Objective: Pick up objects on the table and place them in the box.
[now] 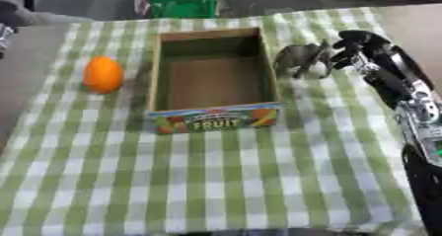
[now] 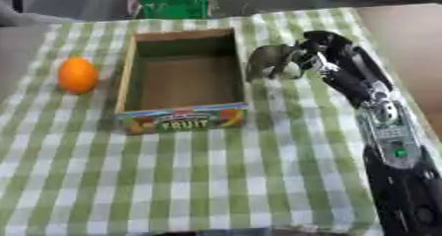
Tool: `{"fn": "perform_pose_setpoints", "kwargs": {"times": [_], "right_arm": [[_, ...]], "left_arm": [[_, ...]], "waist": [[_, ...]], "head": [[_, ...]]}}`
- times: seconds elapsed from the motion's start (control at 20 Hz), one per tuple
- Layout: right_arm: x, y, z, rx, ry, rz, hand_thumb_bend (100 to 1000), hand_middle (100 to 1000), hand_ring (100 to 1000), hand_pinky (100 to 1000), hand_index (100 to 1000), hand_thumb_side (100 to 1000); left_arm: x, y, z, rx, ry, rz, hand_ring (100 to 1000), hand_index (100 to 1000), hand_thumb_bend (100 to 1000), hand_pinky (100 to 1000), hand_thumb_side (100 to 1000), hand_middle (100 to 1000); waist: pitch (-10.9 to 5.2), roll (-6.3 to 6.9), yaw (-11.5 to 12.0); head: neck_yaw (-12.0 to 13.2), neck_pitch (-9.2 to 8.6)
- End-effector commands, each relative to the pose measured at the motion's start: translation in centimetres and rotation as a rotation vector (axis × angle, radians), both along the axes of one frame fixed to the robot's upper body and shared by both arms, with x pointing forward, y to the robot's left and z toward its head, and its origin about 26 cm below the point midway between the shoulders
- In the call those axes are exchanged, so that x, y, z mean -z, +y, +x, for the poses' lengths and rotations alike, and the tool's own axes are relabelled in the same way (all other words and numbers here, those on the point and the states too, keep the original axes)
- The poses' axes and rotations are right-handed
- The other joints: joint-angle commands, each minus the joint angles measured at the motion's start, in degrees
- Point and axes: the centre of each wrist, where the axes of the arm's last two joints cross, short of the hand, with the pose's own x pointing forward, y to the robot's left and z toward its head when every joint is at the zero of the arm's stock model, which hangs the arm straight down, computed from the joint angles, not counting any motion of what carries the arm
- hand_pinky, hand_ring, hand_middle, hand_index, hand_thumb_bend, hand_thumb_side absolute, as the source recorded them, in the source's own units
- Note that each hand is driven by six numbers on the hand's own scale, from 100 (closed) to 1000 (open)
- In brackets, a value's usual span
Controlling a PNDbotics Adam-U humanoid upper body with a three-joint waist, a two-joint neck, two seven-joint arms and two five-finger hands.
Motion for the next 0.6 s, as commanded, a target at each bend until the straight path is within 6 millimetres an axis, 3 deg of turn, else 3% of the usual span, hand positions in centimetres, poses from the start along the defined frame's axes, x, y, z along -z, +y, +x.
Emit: {"fn": "perform_pose_setpoints", "kwargs": {"times": [0.05,0.4,0.6], "right_arm": [[-1.0,0.1,0.3,-0.011,-0.028,-0.014,100,679,651,631,826,545],[-1.0,0.4,0.4,-0.025,-0.03,-0.02,100,679,651,631,825,542],[-1.1,0.6,0.5,-0.033,-0.033,-0.021,100,679,651,631,825,540]], "left_arm": [[-0.7,2.1,1.2,-0.058,0.031,0.12,658,787,100,695,648,637],[1.8,1.9,4.4,-0.098,0.101,0.2,683,807,100,703,582,668],[3.5,0.7,5.5,-0.06,0.143,0.232,696,824,178,712,424,683]], "waist": [[-0.98,0.07,-0.4],[-0.93,0.08,-1.7],[-0.8,-0.02,-2.2]], "head": [[0.3,0.06],[0.8,-0.03],[1.1,-0.14]]}}
